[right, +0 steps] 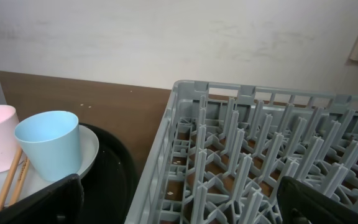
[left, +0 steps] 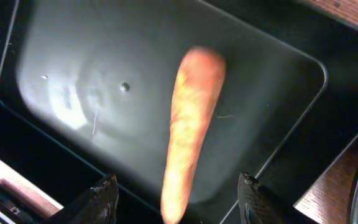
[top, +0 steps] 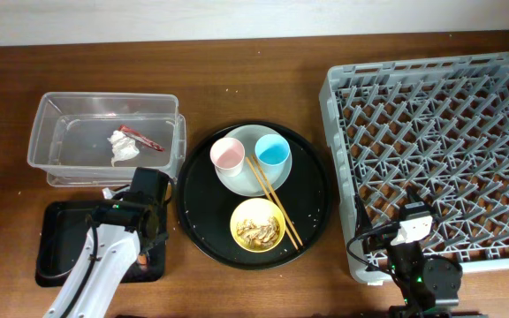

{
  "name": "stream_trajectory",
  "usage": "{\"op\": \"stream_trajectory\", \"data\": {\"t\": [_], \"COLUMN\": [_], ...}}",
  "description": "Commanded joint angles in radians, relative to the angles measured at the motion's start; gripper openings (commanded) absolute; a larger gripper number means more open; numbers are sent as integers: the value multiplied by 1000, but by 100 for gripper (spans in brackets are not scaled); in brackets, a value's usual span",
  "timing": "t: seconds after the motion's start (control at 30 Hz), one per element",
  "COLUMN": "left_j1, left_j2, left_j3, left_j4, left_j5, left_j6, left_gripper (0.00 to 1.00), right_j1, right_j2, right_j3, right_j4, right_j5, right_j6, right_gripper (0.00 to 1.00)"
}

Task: Sort waste into correct bins and load items into the dishwasher rack
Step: 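Grasp the carrot with the left gripper and place it on the black tray, then grasp the rim of the yellow bowl with the left gripper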

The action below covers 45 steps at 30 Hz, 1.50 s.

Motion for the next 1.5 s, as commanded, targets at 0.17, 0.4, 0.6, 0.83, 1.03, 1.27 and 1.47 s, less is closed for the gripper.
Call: {"op": "stream_trajectory", "data": {"t": [0.17,0.4,0.6,0.83,1.03,1.27,1.47], "left_j1": [6,-150,-421,-567,-655,-672,-695], "left_j2": [-39,-64,-60,104,264,317,396], "left_j3": [138,219,219,219,219,219,219], "left_j4": [-4,119,325,444,524,539,552], "left_j5": [213,644,636,576,545,497,480], "left_j6": [253,313,310,230,219,196,184], "left_gripper": [60,57,54,49,48,39,39], "right_j1": [-5,-5,-5,-5,-5,-5,-5], "right_j2": [-8,-8,-8,-8,-8,-8,-8], "right_j3": [-6,-6,-6,-6,-6,-6,-6], "right_j4": [-4,-4,-4,-4,-4,-4,-4], "right_j5": [2,3,3,3,3,3,3], "right_j6": [8,8,8,8,8,8,8], "right_gripper": [98,98,98,98,98,98,98]}}
